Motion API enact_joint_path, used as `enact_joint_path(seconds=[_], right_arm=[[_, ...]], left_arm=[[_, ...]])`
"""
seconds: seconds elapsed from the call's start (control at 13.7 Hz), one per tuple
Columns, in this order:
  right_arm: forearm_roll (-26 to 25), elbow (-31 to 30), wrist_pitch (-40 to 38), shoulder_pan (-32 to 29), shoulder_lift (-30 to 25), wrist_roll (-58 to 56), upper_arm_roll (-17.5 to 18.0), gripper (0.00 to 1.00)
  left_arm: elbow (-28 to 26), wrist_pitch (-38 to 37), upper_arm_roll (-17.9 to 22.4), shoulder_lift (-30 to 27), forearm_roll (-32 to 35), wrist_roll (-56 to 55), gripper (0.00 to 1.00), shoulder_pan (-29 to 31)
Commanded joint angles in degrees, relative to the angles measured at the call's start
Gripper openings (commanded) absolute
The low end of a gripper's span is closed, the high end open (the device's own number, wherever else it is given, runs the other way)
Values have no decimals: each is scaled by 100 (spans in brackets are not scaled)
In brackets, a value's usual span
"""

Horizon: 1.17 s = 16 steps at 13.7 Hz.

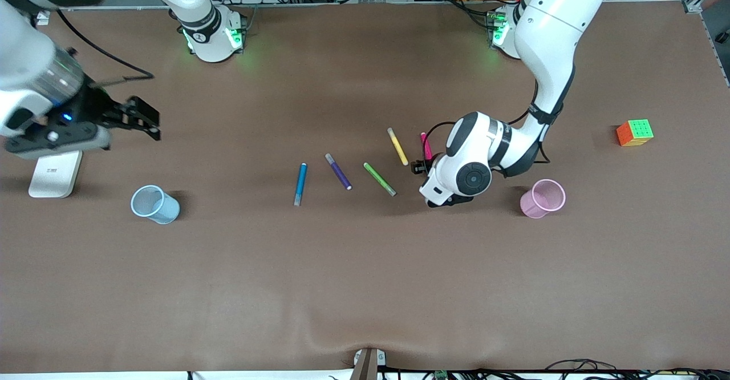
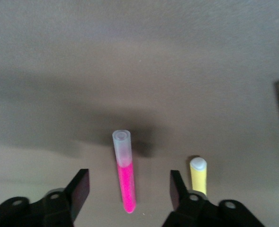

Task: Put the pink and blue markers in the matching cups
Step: 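Grasp the pink marker with the left gripper while the right gripper moves out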

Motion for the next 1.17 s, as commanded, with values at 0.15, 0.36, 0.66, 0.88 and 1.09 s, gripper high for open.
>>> enact_joint_path(seconds=[0.15, 0.36, 0.66, 0.88, 1.09], right_arm=[[88, 119, -384, -3, 914, -462, -46, 100], [255, 137, -164, 198, 1039, -462, -37, 100], [264, 128, -181, 427, 1128, -471, -37, 100], [264, 111, -208, 515, 1136, -471, -37, 100], [264, 111, -208, 630, 1136, -462, -37, 100]], left_arm=[[-98, 117, 17, -45, -43, -65, 50, -19], [-107, 292, 17, 69, -43, -65, 50, -37], [-90, 310, 17, 140, -43, -65, 50, -37], [-81, 319, 17, 192, -43, -65, 34, -37], [-107, 310, 17, 184, -43, -83, 10, -19]])
